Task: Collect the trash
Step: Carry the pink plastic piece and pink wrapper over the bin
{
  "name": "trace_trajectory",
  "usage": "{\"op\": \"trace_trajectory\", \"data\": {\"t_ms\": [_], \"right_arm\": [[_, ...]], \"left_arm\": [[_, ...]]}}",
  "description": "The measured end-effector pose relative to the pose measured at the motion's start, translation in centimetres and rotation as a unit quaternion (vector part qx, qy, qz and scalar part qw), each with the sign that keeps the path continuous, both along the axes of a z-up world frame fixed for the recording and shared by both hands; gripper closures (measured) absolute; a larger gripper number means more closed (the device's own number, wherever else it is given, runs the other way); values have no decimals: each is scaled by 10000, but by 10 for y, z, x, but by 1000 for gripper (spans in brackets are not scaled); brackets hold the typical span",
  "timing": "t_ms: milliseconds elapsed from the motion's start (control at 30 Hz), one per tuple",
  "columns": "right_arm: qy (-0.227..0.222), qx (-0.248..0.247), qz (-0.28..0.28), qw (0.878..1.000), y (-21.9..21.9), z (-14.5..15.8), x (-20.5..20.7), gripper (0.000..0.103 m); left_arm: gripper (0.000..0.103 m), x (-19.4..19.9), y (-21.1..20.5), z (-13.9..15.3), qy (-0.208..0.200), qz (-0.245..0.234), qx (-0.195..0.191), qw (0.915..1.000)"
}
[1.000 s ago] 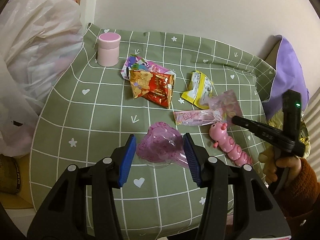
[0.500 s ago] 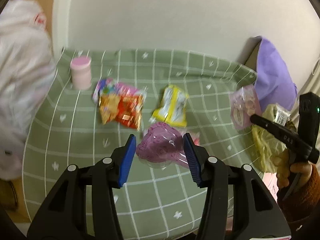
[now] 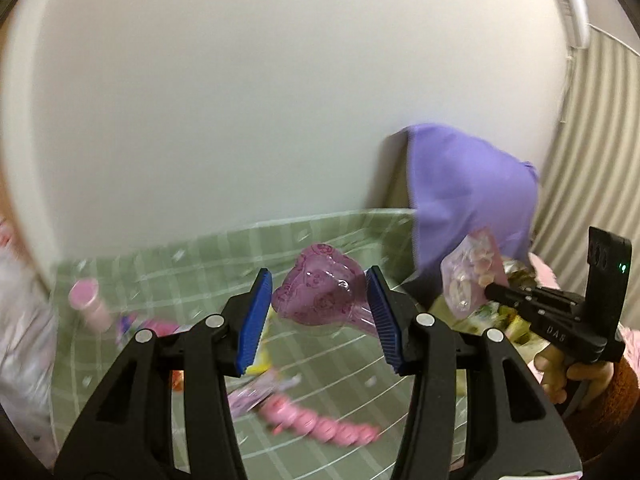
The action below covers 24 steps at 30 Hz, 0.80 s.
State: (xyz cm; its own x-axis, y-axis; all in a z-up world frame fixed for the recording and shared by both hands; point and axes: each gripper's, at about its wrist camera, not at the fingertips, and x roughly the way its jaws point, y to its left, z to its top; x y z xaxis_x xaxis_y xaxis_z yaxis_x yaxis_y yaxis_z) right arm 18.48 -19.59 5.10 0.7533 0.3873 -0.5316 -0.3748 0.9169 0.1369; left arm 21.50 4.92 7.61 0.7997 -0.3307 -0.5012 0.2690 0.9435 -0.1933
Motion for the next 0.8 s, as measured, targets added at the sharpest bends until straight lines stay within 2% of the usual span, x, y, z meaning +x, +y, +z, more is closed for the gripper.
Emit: {"op": "trace_trajectory", "data": {"t_ms": [100, 233, 467, 800], "right_arm": [[-135, -76, -277, 9995, -24, 9, -9, 99], [-236, -67, -660, 9975, -57, 14, -22, 99], [-234, -62, -1289, 9914, -110, 13, -38, 99], [-29, -377, -1960, 9799, -166, 8, -54, 99]], "left_arm": [[57, 8, -27, 10, -147, -344, -128, 9992], [57, 18, -64, 13, -144, -783, -159, 9967], [57, 26, -120, 6, -73, -1400, -127, 9900], [57, 43, -193, -10, 229, -2134, -502, 9754]]}}
